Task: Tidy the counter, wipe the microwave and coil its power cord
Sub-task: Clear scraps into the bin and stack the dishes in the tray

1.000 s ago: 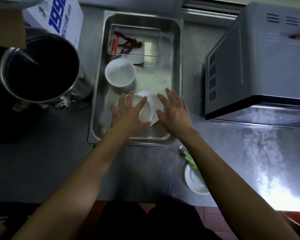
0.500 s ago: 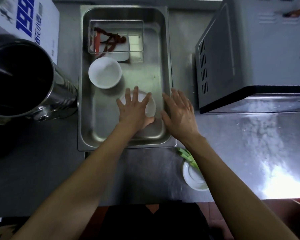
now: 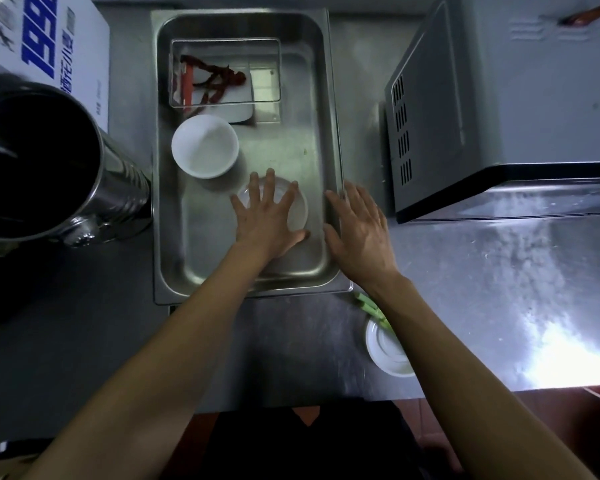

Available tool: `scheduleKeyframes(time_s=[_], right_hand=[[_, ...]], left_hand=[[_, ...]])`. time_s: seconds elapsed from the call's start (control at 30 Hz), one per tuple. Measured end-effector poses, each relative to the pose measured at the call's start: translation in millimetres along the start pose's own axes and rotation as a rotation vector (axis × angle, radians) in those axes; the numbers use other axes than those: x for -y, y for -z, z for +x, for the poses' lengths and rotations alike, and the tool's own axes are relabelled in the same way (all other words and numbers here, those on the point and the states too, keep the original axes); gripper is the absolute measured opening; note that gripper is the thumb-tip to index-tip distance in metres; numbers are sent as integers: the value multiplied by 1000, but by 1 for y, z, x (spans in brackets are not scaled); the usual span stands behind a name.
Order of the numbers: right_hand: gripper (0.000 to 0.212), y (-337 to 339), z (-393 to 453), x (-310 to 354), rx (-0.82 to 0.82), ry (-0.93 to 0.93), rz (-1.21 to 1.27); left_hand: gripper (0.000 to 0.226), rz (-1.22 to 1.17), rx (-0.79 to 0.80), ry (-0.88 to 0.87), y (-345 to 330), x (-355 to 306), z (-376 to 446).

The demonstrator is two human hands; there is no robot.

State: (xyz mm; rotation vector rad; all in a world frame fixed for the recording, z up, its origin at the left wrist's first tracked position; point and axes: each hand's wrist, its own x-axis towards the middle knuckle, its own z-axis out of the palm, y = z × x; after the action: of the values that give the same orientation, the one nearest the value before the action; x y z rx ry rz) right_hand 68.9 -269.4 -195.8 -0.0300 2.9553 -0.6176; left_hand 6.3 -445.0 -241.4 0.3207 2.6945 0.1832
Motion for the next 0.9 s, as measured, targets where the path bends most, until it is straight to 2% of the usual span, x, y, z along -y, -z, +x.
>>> scheduleKeyframes(time_s=[0.27, 0.53, 0.8, 0.9], right_hand=[[53, 5, -26, 1, -59, -102, 28], [56, 13, -80, -16, -122, -267, 21], [55, 18, -151, -47, -108, -391, 43], [55, 15, -178, -63, -57, -394, 36]], left_hand=[[90, -64, -71, -93, 13, -10, -28], [79, -75, -105, -278, 25, -30, -61], [73, 10, -148, -412, 25, -80, -98], [74, 36, -142, -415, 14, -102, -112]])
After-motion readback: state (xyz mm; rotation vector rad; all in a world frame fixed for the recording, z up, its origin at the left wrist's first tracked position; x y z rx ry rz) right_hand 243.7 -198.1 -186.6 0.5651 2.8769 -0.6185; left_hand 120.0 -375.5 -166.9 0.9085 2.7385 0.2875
